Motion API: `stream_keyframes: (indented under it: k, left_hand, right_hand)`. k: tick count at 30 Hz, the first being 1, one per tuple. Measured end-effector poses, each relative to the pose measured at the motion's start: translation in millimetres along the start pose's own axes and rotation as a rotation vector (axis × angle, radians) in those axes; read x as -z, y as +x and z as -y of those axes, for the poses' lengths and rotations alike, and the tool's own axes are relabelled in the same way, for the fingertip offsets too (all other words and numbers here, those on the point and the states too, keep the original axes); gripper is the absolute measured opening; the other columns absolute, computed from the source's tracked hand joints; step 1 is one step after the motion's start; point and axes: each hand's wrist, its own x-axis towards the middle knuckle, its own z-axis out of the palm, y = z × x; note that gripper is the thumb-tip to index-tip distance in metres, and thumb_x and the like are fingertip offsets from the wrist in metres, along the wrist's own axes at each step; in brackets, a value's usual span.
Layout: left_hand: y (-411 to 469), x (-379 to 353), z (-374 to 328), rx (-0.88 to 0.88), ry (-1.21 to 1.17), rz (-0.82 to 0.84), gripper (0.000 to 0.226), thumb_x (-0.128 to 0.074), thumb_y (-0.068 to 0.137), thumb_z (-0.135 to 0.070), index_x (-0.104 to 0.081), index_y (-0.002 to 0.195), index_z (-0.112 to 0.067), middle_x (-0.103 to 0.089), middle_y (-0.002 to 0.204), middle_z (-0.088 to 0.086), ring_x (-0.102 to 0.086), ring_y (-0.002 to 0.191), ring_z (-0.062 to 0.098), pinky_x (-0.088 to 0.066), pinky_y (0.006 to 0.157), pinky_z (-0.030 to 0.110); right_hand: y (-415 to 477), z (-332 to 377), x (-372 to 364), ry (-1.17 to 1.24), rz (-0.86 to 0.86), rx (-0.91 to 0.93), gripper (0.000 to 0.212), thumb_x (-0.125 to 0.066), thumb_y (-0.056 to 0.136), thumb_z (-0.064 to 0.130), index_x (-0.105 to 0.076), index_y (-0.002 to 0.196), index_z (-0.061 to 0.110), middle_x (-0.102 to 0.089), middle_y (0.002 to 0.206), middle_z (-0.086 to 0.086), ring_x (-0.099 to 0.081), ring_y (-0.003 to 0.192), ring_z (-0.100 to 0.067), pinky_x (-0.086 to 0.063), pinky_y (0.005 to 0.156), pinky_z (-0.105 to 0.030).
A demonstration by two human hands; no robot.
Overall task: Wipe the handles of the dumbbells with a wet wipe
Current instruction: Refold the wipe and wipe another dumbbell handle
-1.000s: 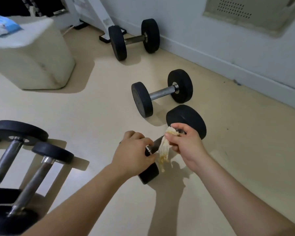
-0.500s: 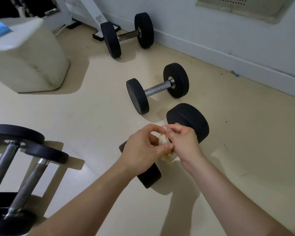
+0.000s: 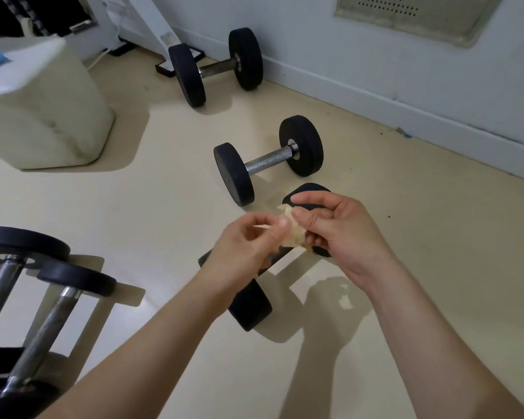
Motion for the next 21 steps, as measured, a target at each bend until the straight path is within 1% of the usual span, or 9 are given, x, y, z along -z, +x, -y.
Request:
stream_keyframes:
  k: [2, 3, 7, 10, 14, 16, 17, 19, 21]
  left_hand:
    - [-4.8, -7.7, -1.0, -0.018, 0.056, 0.133, 0.030, -0.074, 0.076, -0.038, -0.072, 0.095, -0.014, -0.072, 0.080, 0.000, -0.060, 0.069, 0.008, -0.047, 0.065, 0.023]
    - [-5.3, -9.3, -0.6, -0.017, 0.046, 0.138, 0.025, -0.074, 0.078, -0.030, -0.073, 0.092, -0.010, -0.073, 0.080, 0.003, -0.061, 0.068, 0.009, -0.046, 0.065, 0.023]
    - [-0.5, -2.0, 0.8, 0.066, -0.084, 0.113, 0.014, -0.065, 0.087, -0.016, -0.075, 0.092, -0.008, -0.074, 0.090, 0.013, -0.067, 0.080, 0.020, -0.049, 0.075, 0.030]
    - [4.3, 3.3, -0.6, 0.127, -0.177, 0.097, 0.016, -0.059, 0.092, -0.010, -0.075, 0.091, -0.008, -0.073, 0.094, 0.013, -0.067, 0.090, 0.025, -0.051, 0.086, 0.035]
    - [10.0, 9.1, -0.8, 0.147, -0.287, 0.006, 0.016, -0.057, 0.091, -0.002, -0.070, 0.100, -0.001, -0.064, 0.077, 0.012, -0.062, 0.078, 0.023, -0.055, 0.086, 0.038]
    - [10.2, 11.4, -1.4, 0.144, -0.344, -0.019, 0.020, -0.057, 0.089, 0.002, -0.067, 0.106, 0.000, -0.068, 0.082, 0.013, -0.066, 0.074, 0.021, -0.057, 0.081, 0.037]
    - [10.0, 11.2, -1.5, 0.146, -0.364, -0.029, 0.021, -0.057, 0.088, 0.004, -0.067, 0.107, -0.002, -0.070, 0.086, 0.014, -0.067, 0.073, 0.020, -0.057, 0.078, 0.036]
    - [10.1, 8.8, -0.3, 0.155, -0.367, -0.058, 0.022, -0.057, 0.088, 0.005, -0.067, 0.104, -0.006, -0.068, 0.084, 0.013, -0.065, 0.065, 0.017, -0.055, 0.074, 0.035]
    - [10.9, 5.7, 1.8, 0.161, -0.349, -0.077, 0.020, -0.056, 0.089, 0.003, -0.065, 0.102, -0.009, -0.061, 0.077, 0.011, -0.057, 0.058, 0.014, -0.054, 0.068, 0.033]
  right_hand:
    - [-2.1, 3.7, -3.1, -0.022, 0.030, -0.001, 0.017, -0.071, 0.082, 0.019, -0.069, 0.099, 0.017, -0.063, 0.065, -0.012, -0.052, 0.056, -0.018, -0.046, 0.056, -0.025]
    - [-2.9, 4.8, -3.5, -0.040, 0.026, -0.004, 0.015, -0.071, 0.082, 0.019, -0.070, 0.097, 0.018, -0.061, 0.064, -0.011, -0.050, 0.053, -0.015, -0.045, 0.055, -0.023]
    - [-5.0, 4.7, 4.5, -0.070, -0.066, 0.001, 0.008, -0.071, 0.083, 0.018, -0.070, 0.090, 0.016, -0.060, 0.064, -0.006, -0.046, 0.049, -0.009, -0.041, 0.048, -0.017]
    - [-7.2, 2.8, 8.4, -0.012, -0.129, 0.002, 0.002, -0.070, 0.084, 0.015, -0.070, 0.085, 0.013, -0.057, 0.056, 0.003, -0.045, 0.048, -0.007, -0.039, 0.045, -0.014]
    - [-9.2, -2.1, 7.6, 0.020, -0.165, -0.007, 0.003, -0.068, 0.085, 0.014, -0.066, 0.084, 0.015, -0.057, 0.054, 0.008, -0.046, 0.049, -0.006, -0.039, 0.046, -0.013]
    - [-7.5, -6.2, 8.9, -0.013, -0.236, -0.010, 0.005, -0.067, 0.086, 0.016, -0.062, 0.086, 0.017, -0.059, 0.059, 0.008, -0.049, 0.054, -0.007, -0.041, 0.050, -0.015]
    - [-7.4, -10.5, 9.7, -0.170, -0.299, 0.026, 0.008, -0.067, 0.086, 0.018, -0.060, 0.089, 0.019, -0.060, 0.068, 0.007, -0.052, 0.061, -0.009, -0.041, 0.055, -0.016]
    - [-11.5, -17.3, 5.4, -0.713, -0.439, 0.223, 0.017, -0.067, 0.084, 0.019, -0.058, 0.098, 0.021, -0.055, 0.095, 0.003, -0.052, 0.084, -0.014, -0.036, 0.069, -0.016]
    - [-17.8, -19.5, -6.7, -0.901, -0.409, 0.485, 0.021, -0.065, 0.084, 0.020, -0.059, 0.103, 0.019, -0.050, 0.109, -0.001, -0.046, 0.098, -0.016, -0.034, 0.077, -0.015]
